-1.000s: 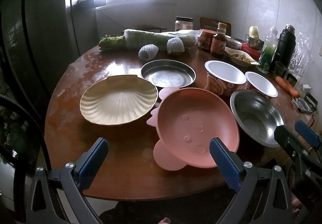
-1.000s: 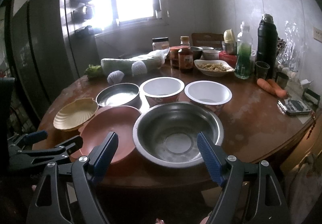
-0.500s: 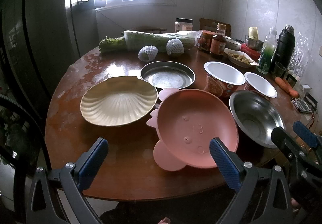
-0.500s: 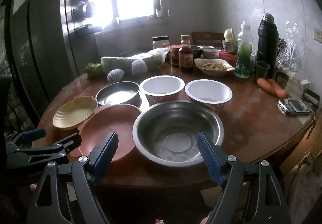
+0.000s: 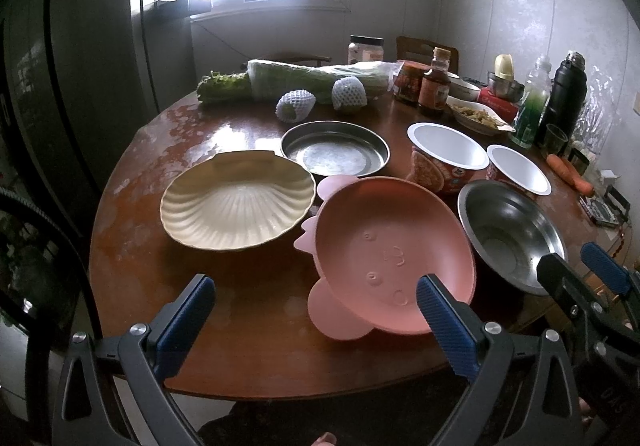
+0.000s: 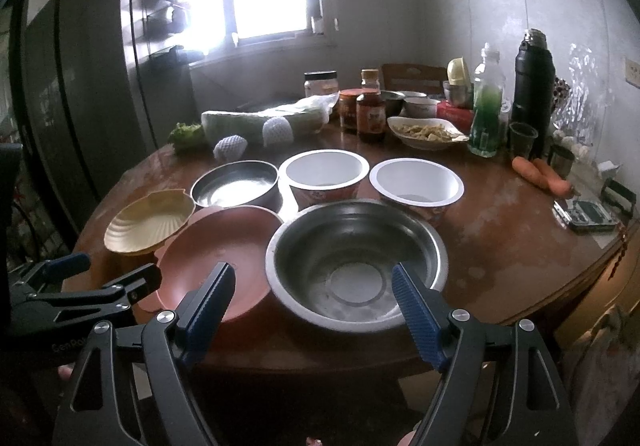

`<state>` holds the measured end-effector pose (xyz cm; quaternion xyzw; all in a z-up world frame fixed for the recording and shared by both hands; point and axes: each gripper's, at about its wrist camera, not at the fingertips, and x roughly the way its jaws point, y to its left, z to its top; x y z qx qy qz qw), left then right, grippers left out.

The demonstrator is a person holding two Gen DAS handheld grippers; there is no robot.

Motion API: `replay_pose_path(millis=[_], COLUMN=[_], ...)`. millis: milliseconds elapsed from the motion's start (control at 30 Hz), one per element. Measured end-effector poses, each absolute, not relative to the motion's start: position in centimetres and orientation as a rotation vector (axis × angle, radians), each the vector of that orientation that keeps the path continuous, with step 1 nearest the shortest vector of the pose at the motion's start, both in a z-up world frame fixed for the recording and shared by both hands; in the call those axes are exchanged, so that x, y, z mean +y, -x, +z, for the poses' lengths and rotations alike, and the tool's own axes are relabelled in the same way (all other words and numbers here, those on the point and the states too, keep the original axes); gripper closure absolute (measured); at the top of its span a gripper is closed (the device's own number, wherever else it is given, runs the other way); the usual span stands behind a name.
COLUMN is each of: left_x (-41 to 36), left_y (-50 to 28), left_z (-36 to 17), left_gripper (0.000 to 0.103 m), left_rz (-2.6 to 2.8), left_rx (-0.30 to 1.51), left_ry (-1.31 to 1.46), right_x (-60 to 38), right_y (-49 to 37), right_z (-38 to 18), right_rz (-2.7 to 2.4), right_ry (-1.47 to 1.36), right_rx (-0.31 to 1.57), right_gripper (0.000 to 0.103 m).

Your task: Organize plates and bowls

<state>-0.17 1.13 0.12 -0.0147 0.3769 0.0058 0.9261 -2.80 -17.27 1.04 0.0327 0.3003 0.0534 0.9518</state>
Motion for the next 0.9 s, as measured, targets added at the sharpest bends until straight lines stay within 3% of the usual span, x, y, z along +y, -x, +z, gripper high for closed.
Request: replay_pose_path(millis=[400, 900], left_x=[3.6, 13.0], left_y=[0.0, -2.1], left_z=[0.2, -0.6], left_gripper=[0.002, 0.002], left_rz=[0.025, 0.163], left_rx=[0.771, 0.804], left_ry=[0.072, 0.172], right_x=[-15.9, -9.6], right_y=[1.8, -3.0], right_z=[1.4, 2.7], right_rz=[0.141, 0.316], right_ry=[-0.057, -0.005], right_rx=[0.609, 0.638], right_gripper=[0.021, 0.021])
